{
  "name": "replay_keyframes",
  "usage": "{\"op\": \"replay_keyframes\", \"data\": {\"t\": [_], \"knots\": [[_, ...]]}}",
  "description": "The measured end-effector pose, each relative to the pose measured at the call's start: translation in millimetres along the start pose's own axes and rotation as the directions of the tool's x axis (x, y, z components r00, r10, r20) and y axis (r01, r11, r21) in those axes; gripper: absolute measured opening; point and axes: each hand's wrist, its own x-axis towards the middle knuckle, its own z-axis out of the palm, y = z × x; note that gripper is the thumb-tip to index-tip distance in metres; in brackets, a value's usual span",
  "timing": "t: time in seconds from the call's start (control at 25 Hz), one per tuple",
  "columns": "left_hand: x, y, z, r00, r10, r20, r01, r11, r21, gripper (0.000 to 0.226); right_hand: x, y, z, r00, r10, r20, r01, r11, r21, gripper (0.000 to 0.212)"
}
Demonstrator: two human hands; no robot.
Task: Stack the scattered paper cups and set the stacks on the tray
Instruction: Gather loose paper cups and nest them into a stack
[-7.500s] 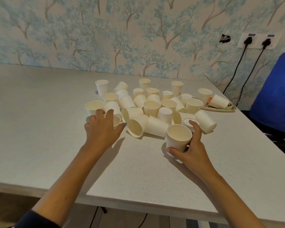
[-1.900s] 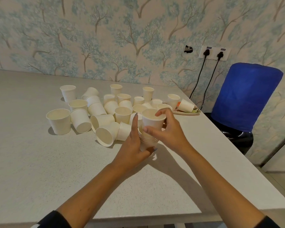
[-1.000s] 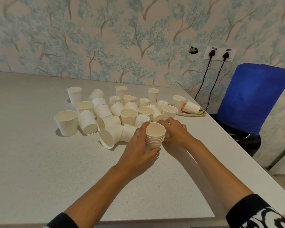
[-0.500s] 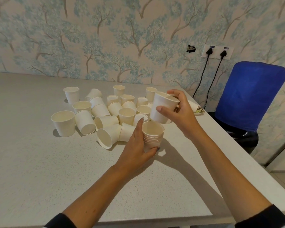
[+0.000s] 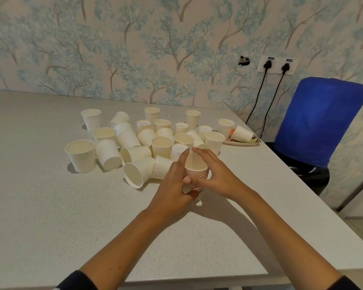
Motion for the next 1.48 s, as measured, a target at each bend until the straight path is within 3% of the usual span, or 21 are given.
{"op": "replay_keyframes", "data": {"t": [0.16,0.28,0.44,0.6,0.76,0.8,0.88,0.96,1.04,1.16,1.28,1.48], "knots": [[0.7,-0.1,1.2,1.000,0.005,-0.020,-0.005,1.000,0.026,0.092,-1.0,-1.9,0.2,1.000,0.005,-0.002,-0.005,0.997,0.076,0.098],[2.1,1.8,-2.3,1.000,0.014,-0.028,-0.015,0.999,-0.034,0.090,2.6,-5.3,-2.1,1.000,0.024,-0.005,-0.023,0.978,0.206,0.112],[3.3,7.8,-18.3,0.998,0.049,-0.043,-0.050,0.999,-0.020,0.088,16.2,-4.8,-2.9,0.990,0.067,-0.121,-0.015,0.921,0.388,0.113],[1.0,10.0,-50.2,0.996,0.064,-0.067,-0.066,0.998,-0.023,0.094,30.3,1.9,0.6,0.973,0.130,-0.188,-0.024,0.877,0.481,0.089],[-4.1,-2.5,-96.5,0.981,0.034,-0.189,-0.040,0.999,-0.032,0.099,38.3,-2.0,17.7,0.982,0.049,-0.184,0.011,0.951,0.310,0.032],[-6.1,-7.4,-107.4,0.976,0.016,-0.219,-0.023,0.999,-0.031,0.098,40.6,-4.5,22.6,0.992,-0.007,-0.128,0.032,0.979,0.200,0.032],[-8.5,-15.6,-122.6,0.965,-0.019,-0.263,0.010,0.999,-0.034,0.096,46.3,-9.3,33.4,0.995,-0.093,0.031,0.096,0.991,-0.099,0.057],[-9.2,-20.3,-129.7,0.958,-0.027,-0.284,0.021,0.999,-0.025,0.095,53.5,-16.0,47.6,0.984,-0.119,0.133,0.163,0.906,-0.390,0.073],[-9.6,-22.1,-130.8,0.960,-0.021,-0.278,0.015,1.000,-0.023,0.094,57.7,-24.3,61.0,0.980,-0.104,0.170,0.178,0.844,-0.507,0.076],[-12.0,-22.8,-128.6,0.966,-0.031,-0.256,0.015,0.998,-0.064,0.095,58.1,-31.4,71.5,0.982,-0.089,0.166,0.165,0.830,-0.532,0.071],[-12.9,-23.2,-126.4,0.973,-0.026,-0.230,0.008,0.997,-0.078,0.095,54.1,-36.9,65.7,0.996,-0.079,0.048,0.093,0.874,-0.476,0.065],[-9.7,-24.9,-127.6,0.986,-0.018,-0.166,0.006,0.997,-0.072,0.097,49.4,-59.9,28.3,0.953,0.082,-0.293,-0.107,0.992,-0.069,0.055]]}}
